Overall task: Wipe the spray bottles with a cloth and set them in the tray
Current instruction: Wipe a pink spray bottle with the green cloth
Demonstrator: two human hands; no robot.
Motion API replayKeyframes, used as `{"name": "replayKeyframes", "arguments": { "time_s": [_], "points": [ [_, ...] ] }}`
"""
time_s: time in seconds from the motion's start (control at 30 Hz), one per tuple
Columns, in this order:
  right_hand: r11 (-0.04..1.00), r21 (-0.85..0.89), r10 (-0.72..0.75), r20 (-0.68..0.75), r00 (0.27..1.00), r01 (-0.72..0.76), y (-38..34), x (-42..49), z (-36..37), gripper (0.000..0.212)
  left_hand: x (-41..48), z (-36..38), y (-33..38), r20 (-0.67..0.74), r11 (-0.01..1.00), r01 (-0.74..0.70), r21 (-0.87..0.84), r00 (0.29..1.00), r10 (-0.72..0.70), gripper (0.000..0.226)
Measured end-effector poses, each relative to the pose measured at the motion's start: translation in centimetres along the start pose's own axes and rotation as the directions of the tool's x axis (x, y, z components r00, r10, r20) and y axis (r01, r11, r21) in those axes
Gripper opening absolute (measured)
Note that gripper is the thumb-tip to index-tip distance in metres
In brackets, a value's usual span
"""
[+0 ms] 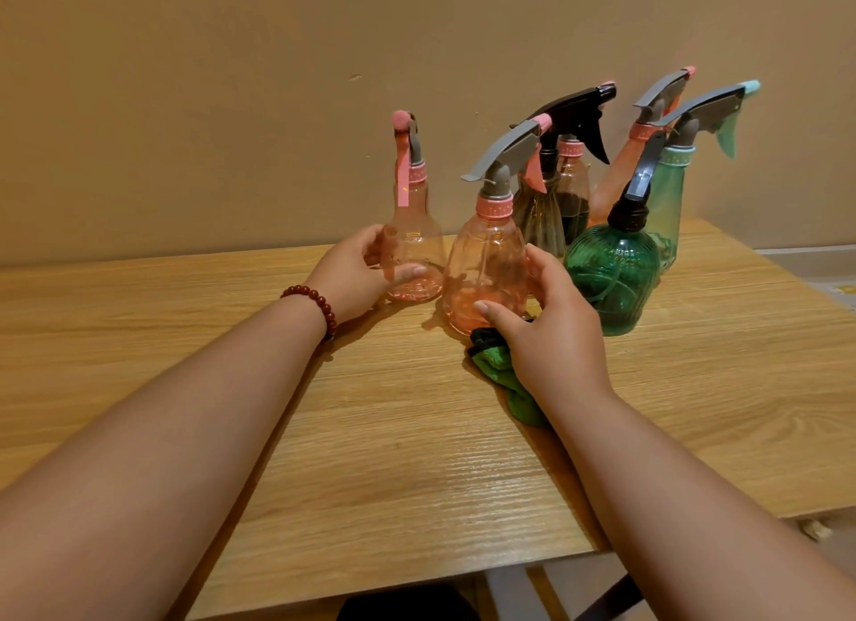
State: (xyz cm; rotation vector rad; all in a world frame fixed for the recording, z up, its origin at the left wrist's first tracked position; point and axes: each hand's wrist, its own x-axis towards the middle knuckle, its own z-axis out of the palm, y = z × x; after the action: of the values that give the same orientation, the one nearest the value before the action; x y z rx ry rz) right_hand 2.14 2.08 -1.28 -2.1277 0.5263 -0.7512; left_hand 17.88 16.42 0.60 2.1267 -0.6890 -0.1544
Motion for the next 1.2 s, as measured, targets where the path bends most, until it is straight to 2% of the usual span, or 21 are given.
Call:
{"name": "replayKeyframes", "arguments": {
  "time_s": [0.33, 0.53, 0.63, 0.73, 0.8, 0.9, 0.97, 1.03, 1.1, 1.2],
  "points": [
    [1.000, -0.003, 0.008, -0.009, 1.000, -0.008, -0.6, -0.4, -0.2, 0.078, -3.8, -0.5, 0.0, -0.009, 0.999, 0.020, -0.025, 1.000, -0.021, 0.065],
    [1.000, -0.003, 0.006, -0.011, 1.000, -0.006, -0.7, -0.5, -0.2, 0.082, -6.1, -1.1, 0.1, 0.057, 0.997, 0.036, -0.063, 0.998, -0.033, 0.071],
    [1.000, -0.018, -0.020, -0.073, 0.997, 0.019, -0.9, -1.0, -0.3, 0.082, -6.9, -1.1, -0.3, 0.092, 0.992, 0.044, -0.120, 0.995, -0.033, 0.082],
    [0.981, -0.103, -0.178, -0.181, 0.967, 0.162, -1.3, -1.5, -0.4, 0.063, -7.4, -0.8, -0.6, 0.064, 0.991, 0.012, -0.133, 0.998, -0.003, 0.080],
    [0.958, -0.176, -0.259, -0.179, 0.949, 0.228, -1.4, -2.0, -0.3, 0.045, -7.5, -0.6, -0.4, 0.046, 0.986, -0.017, -0.164, 0.999, 0.024, 0.084],
    [0.948, -0.234, -0.258, -0.173, 0.951, 0.215, -1.6, -2.7, -0.5, 0.033, -7.4, -0.2, 0.0, 0.036, 0.977, -0.019, -0.212, 0.999, 0.027, 0.098],
    [0.944, -0.290, -0.194, -0.099, 0.976, 0.159, -1.7, -3.1, -0.9, 0.037, -7.4, 0.0, 0.0, 0.017, 0.984, -0.031, -0.173, 0.999, 0.035, 0.094],
    [0.915, -0.386, -0.098, 0.066, 0.993, 0.116, -1.7, -3.5, -1.4, 0.047, -7.6, 0.0, 0.0, -0.002, 0.985, -0.041, -0.170, 0.999, 0.041, 0.082],
    [0.881, -0.459, -0.019, 0.201, 0.979, 0.111, -1.6, -4.0, -1.7, 0.053, -7.9, -0.2, 0.1, 0.009, 0.981, -0.049, -0.190, 0.999, 0.051, 0.074],
    [0.879, -0.457, -0.031, 0.233, 0.972, 0.138, -1.4, -4.2, -1.7, 0.040, -8.1, -0.3, 0.1, 0.055, 0.974, -0.028, -0.224, 0.998, 0.042, 0.083]
  ]
}}
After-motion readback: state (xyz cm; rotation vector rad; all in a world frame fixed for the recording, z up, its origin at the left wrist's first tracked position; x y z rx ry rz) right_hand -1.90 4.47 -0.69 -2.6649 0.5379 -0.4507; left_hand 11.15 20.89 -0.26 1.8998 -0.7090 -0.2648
